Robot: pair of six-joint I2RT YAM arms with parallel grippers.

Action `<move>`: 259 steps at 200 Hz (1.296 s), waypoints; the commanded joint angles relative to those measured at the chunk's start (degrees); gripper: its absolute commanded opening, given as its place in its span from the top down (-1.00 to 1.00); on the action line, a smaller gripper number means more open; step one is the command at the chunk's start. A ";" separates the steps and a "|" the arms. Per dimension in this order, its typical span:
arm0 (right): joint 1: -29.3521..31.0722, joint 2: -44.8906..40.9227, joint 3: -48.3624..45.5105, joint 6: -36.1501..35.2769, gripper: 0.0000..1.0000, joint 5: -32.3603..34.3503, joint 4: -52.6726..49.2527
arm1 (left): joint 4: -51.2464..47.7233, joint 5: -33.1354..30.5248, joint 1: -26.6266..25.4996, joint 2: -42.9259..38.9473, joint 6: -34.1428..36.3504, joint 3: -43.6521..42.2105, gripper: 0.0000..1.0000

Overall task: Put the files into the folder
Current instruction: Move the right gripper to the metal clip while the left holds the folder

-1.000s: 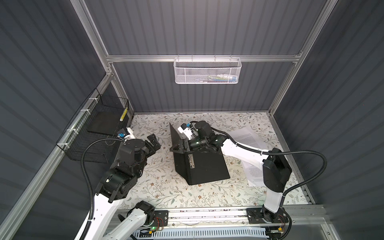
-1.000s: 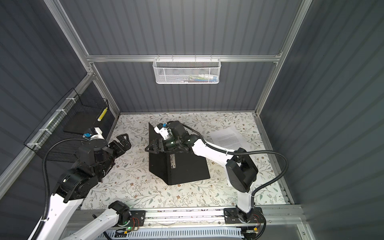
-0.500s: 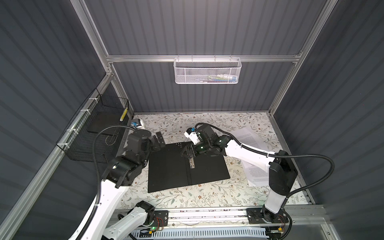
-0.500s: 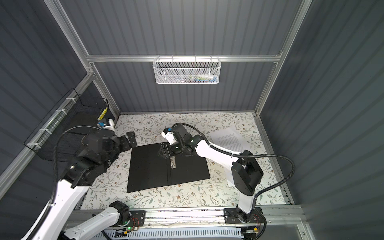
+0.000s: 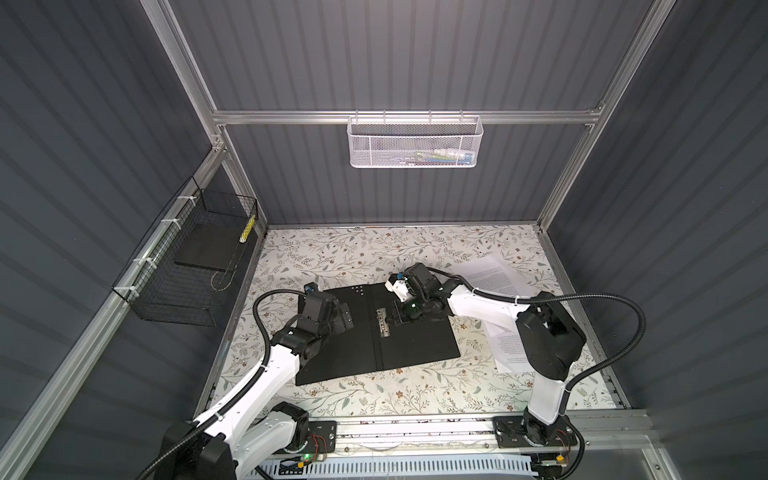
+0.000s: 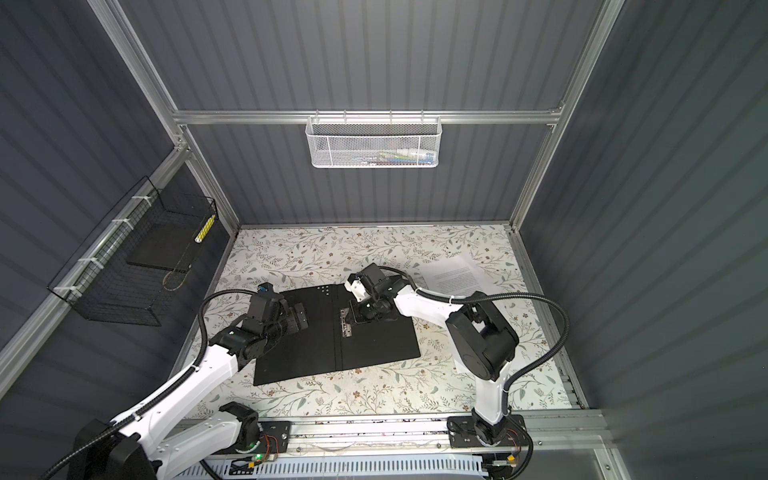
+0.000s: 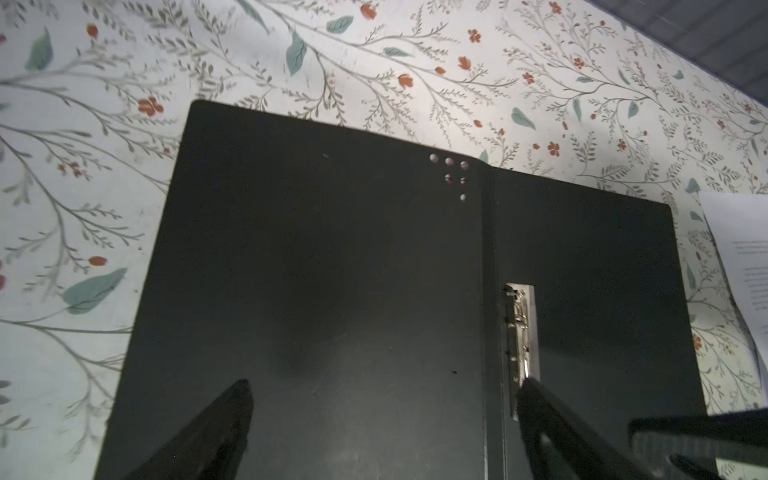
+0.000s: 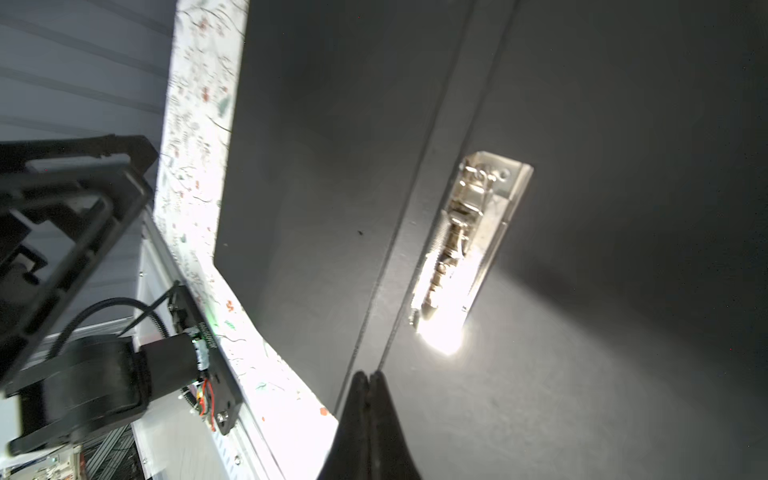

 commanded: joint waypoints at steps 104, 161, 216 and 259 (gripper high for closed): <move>2.09 7.56 8.62 -3.09 1.00 0.66 -11.13 | 13.98 14.83 5.34 15.17 -7.34 -8.56 -0.99; 3.99 10.58 12.47 -4.69 1.00 5.16 -17.45 | 13.70 14.48 5.67 15.49 -7.77 -10.51 -1.00; 5.29 11.74 13.89 -4.62 1.00 7.12 -18.94 | 13.19 14.55 6.21 15.86 -6.61 -10.33 -1.00; 5.76 11.90 16.13 -4.63 1.00 8.12 -19.91 | 14.30 15.68 6.57 17.59 -6.50 -10.88 -0.99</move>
